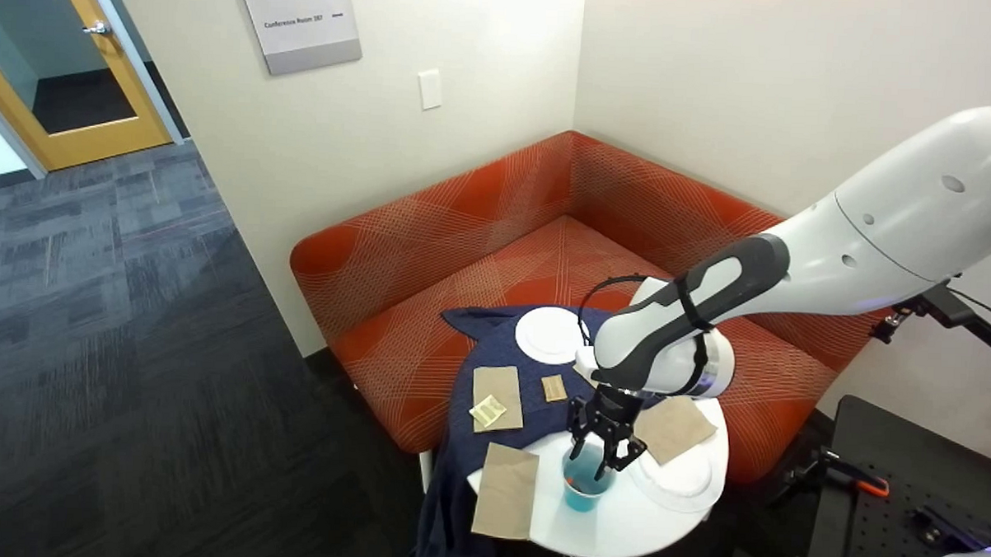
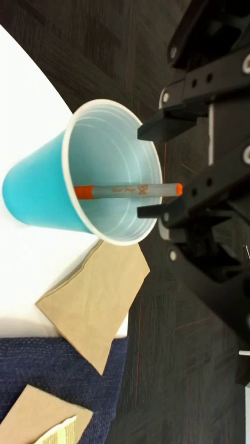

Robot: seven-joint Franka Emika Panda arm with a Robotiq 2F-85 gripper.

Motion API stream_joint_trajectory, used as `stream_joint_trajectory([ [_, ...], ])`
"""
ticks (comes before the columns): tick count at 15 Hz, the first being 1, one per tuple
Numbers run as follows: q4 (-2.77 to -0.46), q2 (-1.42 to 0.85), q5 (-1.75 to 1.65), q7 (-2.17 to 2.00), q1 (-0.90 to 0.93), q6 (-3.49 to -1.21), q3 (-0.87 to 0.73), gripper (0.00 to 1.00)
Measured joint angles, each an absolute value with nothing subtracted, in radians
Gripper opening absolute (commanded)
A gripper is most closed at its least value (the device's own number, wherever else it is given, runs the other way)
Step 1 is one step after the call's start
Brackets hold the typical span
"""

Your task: Pick up the pen from the light blue cup and put it on the table.

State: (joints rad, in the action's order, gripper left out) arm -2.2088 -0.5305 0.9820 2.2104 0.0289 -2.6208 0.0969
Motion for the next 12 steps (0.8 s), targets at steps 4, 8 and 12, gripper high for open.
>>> stream_joint_trajectory([
  [4,-2.185,-0.562,0.97,2.21,0.025,-2.621,0.1,0.49],
  [8,-2.168,-0.586,0.959,2.21,0.019,-2.621,0.107,0.46],
  [12,-2.15,-0.606,0.954,2.21,0.012,-2.621,0.121,0.46],
])
